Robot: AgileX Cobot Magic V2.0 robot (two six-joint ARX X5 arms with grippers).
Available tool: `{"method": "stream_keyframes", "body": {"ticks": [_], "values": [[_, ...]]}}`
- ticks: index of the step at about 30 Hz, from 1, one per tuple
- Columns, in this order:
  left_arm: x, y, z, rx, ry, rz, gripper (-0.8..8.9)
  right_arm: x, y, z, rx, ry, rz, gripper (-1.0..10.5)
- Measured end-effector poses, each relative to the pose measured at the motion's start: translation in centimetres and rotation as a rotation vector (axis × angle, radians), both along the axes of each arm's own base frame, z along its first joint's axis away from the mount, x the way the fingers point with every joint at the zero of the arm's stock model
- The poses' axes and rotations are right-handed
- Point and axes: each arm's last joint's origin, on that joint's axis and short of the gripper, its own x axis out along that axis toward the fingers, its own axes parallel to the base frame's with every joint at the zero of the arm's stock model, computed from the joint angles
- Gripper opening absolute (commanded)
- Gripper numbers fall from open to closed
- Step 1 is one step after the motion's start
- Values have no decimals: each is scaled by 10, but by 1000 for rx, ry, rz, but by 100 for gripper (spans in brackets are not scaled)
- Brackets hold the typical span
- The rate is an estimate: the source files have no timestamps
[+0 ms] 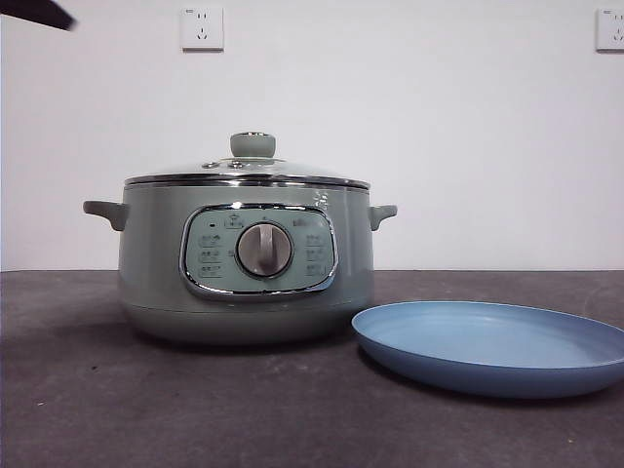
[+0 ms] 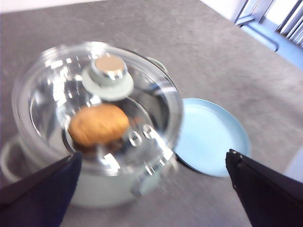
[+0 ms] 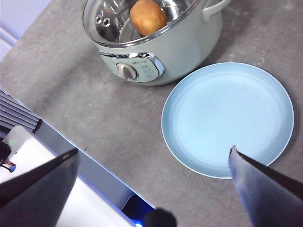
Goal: Take the potato out from the steamer,put the potato on the plate,close the lid
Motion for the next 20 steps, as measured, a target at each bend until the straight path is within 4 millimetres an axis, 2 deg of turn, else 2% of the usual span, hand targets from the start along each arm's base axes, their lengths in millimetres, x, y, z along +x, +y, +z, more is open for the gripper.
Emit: {"method": "stream_keyframes", "body": {"ticks": [4,8,13,20], "values": [[37,-22,5,58,-32,-6,749,0,0,0,0,2,0,661],[74,-43,0,96,-22,-25,749,0,0,0,0,2,0,661],[115,-68,-18,135,5,-46,749,0,0,0,0,2,0,661],[146,-88,-49,182,18,-47,749,0,0,0,0,1,0,660]]}}
